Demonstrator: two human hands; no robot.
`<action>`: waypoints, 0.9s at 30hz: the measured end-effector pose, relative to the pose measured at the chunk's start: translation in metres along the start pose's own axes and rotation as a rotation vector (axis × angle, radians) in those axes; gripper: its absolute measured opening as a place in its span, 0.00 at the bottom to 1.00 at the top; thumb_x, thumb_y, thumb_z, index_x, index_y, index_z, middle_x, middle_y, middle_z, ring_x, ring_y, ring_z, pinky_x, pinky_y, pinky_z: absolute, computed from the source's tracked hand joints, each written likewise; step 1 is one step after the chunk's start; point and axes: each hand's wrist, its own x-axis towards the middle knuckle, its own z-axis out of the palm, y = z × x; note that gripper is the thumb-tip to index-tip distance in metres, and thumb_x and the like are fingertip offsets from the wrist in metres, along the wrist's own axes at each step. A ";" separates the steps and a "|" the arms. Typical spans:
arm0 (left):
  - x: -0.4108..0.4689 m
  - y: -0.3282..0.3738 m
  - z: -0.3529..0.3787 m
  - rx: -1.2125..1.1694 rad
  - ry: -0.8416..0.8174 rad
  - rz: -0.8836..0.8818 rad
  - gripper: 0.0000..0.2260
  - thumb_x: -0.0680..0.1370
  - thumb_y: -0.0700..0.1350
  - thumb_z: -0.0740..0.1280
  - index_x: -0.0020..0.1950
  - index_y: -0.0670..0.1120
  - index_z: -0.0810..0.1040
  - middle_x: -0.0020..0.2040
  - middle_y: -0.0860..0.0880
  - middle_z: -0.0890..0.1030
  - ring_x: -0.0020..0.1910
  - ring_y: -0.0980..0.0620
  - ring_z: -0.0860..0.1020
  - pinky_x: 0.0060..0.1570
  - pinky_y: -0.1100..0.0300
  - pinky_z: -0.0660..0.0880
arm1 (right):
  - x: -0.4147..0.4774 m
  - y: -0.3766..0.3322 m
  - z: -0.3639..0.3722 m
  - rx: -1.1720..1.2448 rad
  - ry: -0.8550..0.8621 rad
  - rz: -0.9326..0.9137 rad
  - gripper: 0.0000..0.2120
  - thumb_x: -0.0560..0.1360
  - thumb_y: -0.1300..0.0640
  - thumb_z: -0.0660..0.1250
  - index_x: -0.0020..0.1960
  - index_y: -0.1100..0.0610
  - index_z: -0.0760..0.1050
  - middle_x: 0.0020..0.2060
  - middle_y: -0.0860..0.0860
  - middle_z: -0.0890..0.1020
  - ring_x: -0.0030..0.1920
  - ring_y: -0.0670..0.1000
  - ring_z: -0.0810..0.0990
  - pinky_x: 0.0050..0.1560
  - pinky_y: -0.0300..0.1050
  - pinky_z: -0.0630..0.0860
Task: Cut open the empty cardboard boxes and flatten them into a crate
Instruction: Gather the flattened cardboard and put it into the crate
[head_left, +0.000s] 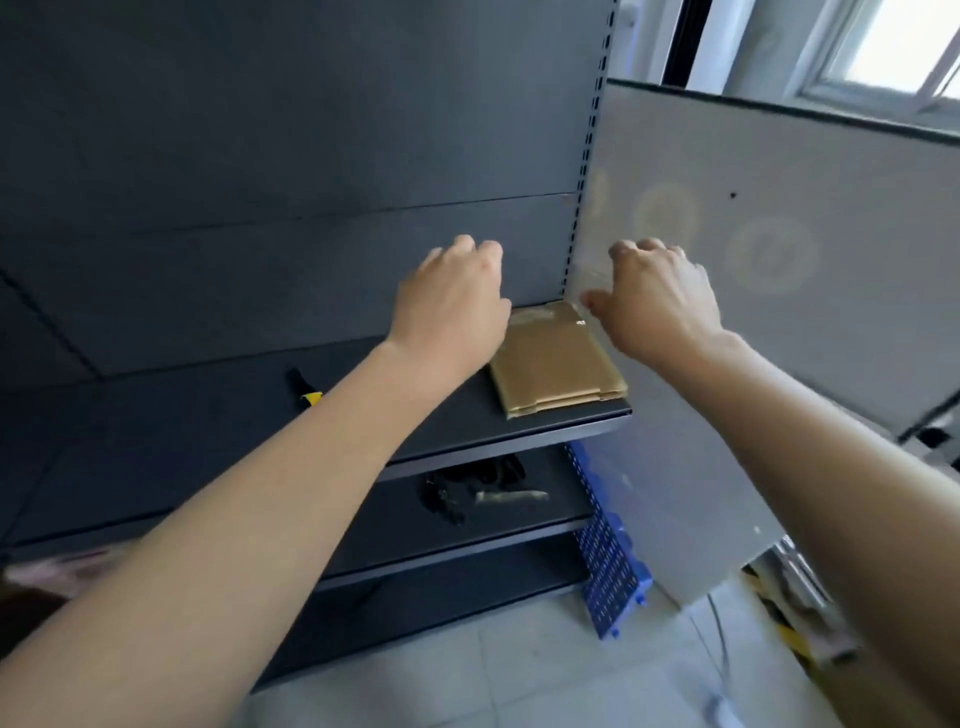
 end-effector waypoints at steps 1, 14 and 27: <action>0.011 -0.001 0.020 -0.021 -0.062 -0.044 0.10 0.78 0.44 0.64 0.58 0.42 0.74 0.55 0.44 0.75 0.52 0.43 0.74 0.42 0.55 0.66 | 0.012 0.012 0.017 0.031 -0.047 0.026 0.19 0.77 0.49 0.64 0.60 0.62 0.72 0.57 0.61 0.76 0.59 0.63 0.74 0.56 0.54 0.70; 0.115 -0.035 0.232 -0.214 -0.636 -0.470 0.16 0.77 0.49 0.66 0.60 0.41 0.73 0.58 0.44 0.77 0.54 0.44 0.76 0.42 0.56 0.70 | 0.124 0.086 0.212 0.187 -0.525 0.316 0.19 0.78 0.45 0.63 0.56 0.60 0.73 0.52 0.58 0.79 0.51 0.58 0.77 0.45 0.47 0.72; 0.145 -0.048 0.306 -0.804 -0.802 -1.088 0.29 0.75 0.50 0.71 0.72 0.42 0.65 0.68 0.42 0.71 0.65 0.40 0.71 0.61 0.45 0.71 | 0.168 0.112 0.301 0.419 -0.710 0.537 0.29 0.77 0.43 0.63 0.67 0.64 0.68 0.59 0.61 0.76 0.58 0.60 0.76 0.47 0.47 0.70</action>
